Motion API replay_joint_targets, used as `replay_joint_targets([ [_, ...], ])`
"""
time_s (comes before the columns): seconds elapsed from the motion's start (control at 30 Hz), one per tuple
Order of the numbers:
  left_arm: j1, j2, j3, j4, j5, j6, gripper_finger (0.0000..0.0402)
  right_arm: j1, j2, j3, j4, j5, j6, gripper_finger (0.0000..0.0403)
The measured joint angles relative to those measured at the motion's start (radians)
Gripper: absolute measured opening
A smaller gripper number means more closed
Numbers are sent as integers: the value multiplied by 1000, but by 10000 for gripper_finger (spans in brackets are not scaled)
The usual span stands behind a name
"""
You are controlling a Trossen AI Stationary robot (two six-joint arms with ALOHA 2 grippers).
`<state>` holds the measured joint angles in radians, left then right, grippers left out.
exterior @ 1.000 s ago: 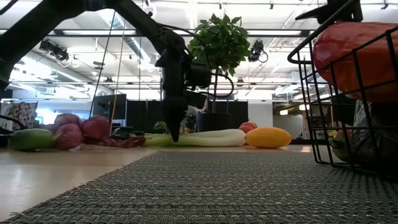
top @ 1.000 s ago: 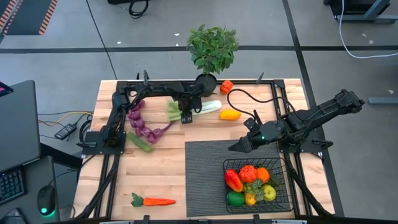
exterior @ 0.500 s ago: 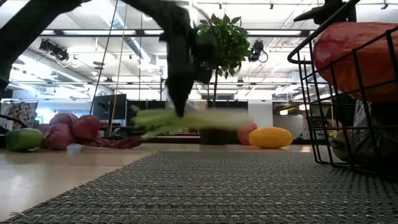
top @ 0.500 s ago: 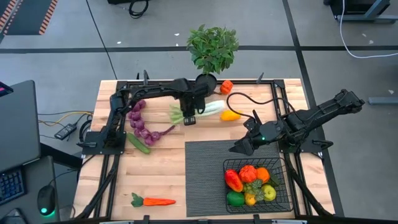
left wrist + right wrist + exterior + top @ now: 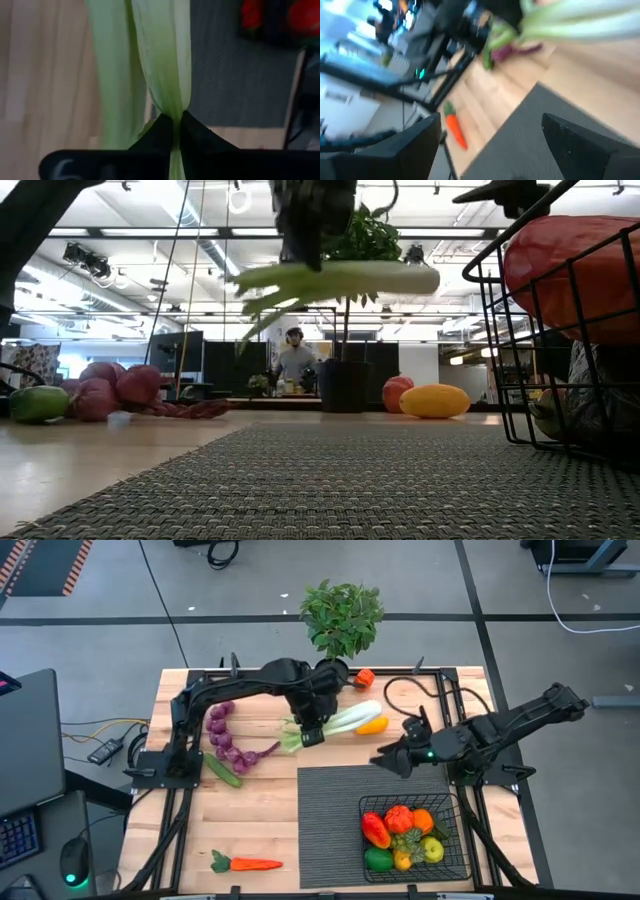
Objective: Build produce basket
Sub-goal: Put the green celery into the black wire basket
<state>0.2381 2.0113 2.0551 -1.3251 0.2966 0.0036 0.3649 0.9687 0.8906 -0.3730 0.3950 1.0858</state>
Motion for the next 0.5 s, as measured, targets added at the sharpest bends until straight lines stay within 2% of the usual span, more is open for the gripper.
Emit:
replay_joint_targets([
  [0.13, -40, 0, 70, -1, -12, -127, 17, 0, -20, 0, -39, 137, 89, 348],
  [0.33, -113, 0, 127, 1, -47, -264, 18, -1, -16, -1, -137, 309, 325, 348],
  [0.5, -166, 1, 133, 70, -45, -382, 18, -3, 0, -1, -83, 403, 358, 348],
])
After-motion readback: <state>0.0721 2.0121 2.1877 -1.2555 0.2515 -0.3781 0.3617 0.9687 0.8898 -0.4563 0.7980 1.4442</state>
